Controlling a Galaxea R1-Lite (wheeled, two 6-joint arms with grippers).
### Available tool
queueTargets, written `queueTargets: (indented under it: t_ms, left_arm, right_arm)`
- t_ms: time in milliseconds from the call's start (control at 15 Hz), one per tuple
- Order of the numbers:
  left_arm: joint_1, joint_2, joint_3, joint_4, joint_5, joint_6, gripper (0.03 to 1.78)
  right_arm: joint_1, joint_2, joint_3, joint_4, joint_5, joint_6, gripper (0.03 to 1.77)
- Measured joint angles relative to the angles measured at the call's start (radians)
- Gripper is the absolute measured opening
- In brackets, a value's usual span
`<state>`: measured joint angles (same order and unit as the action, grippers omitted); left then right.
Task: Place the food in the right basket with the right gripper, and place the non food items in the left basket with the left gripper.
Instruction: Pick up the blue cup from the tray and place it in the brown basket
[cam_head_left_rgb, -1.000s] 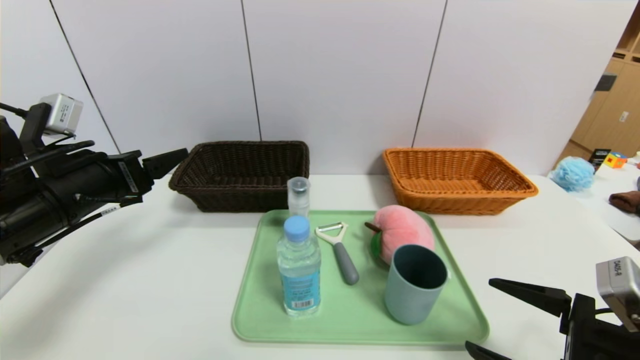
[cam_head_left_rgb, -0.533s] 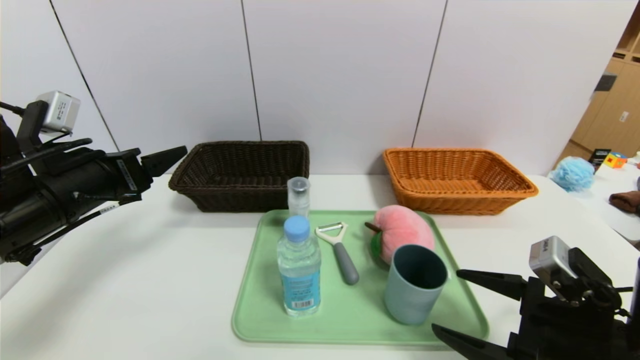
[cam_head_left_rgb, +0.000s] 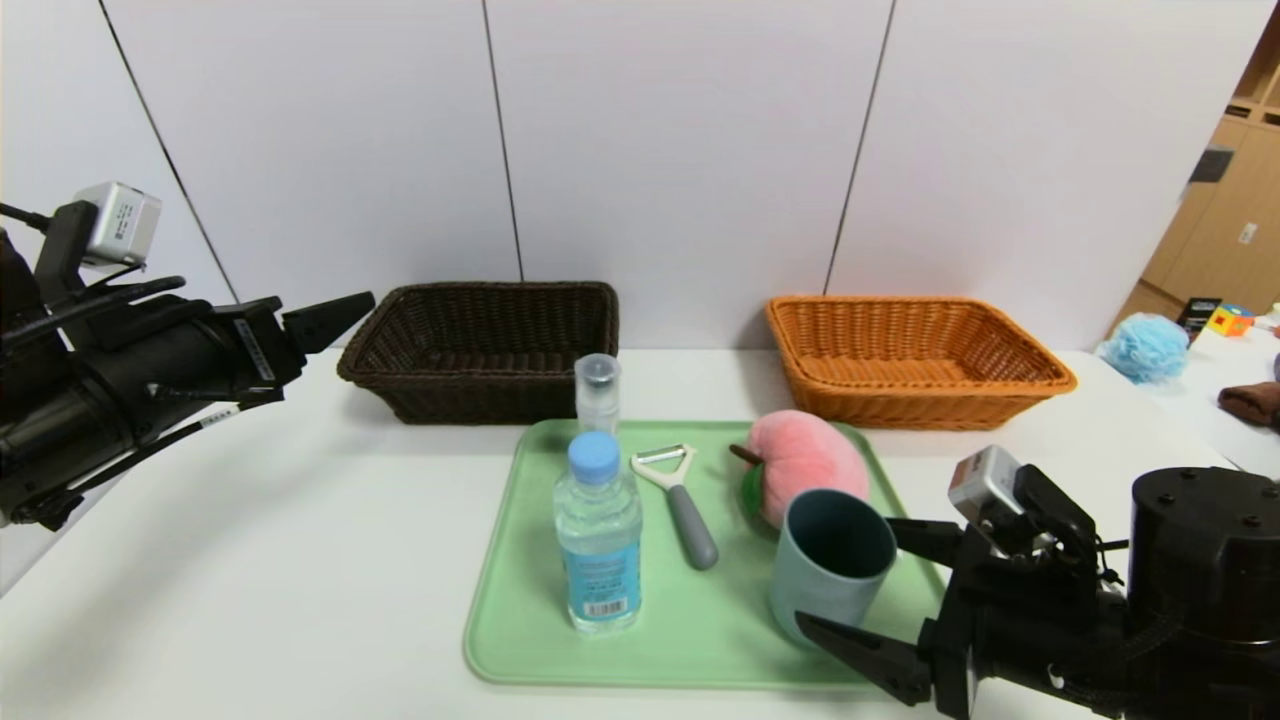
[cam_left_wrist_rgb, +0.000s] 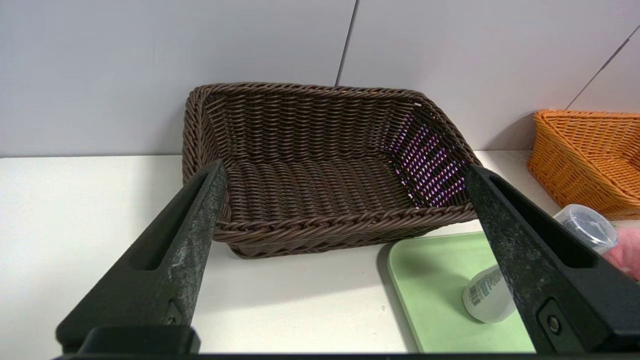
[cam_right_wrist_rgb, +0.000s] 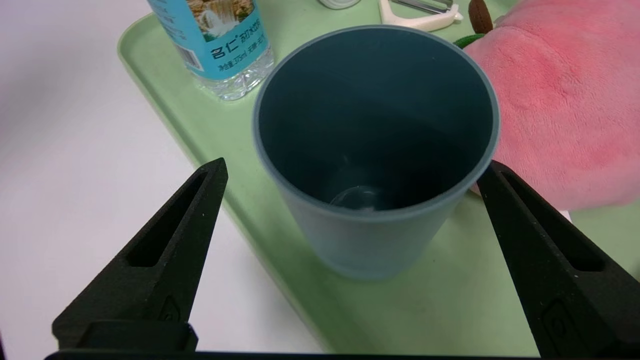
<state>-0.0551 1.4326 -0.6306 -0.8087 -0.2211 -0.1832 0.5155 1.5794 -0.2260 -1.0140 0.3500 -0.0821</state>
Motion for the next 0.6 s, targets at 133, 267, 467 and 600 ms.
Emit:
queueTargets:
  t_ms: [133, 267, 467, 600]
  left_arm:
    - [0.0, 0.002, -0.001, 0.0, 0.0, -0.001, 1.69]
    - [0.0, 0.004, -0.002, -0.001, 0.0, -0.001, 1.69]
    - [0.0, 0.004, -0.003, -0.001, -0.001, -0.001, 1.69]
    - [0.0, 0.005, -0.003, -0.001, -0.001, -0.002, 1.69]
  right_arm:
    - [0.001, 0.058, 0.0, -0.065, -0.001, -0.002, 1.71]
    - [0.005, 0.103, 0.0, -0.095, -0.001, -0.005, 1.71]
    - [0.014, 0.135, -0.002, -0.097, -0.003, -0.004, 1.71]
    - [0.016, 0.147, -0.006, -0.11, -0.005, -0.003, 1.71]
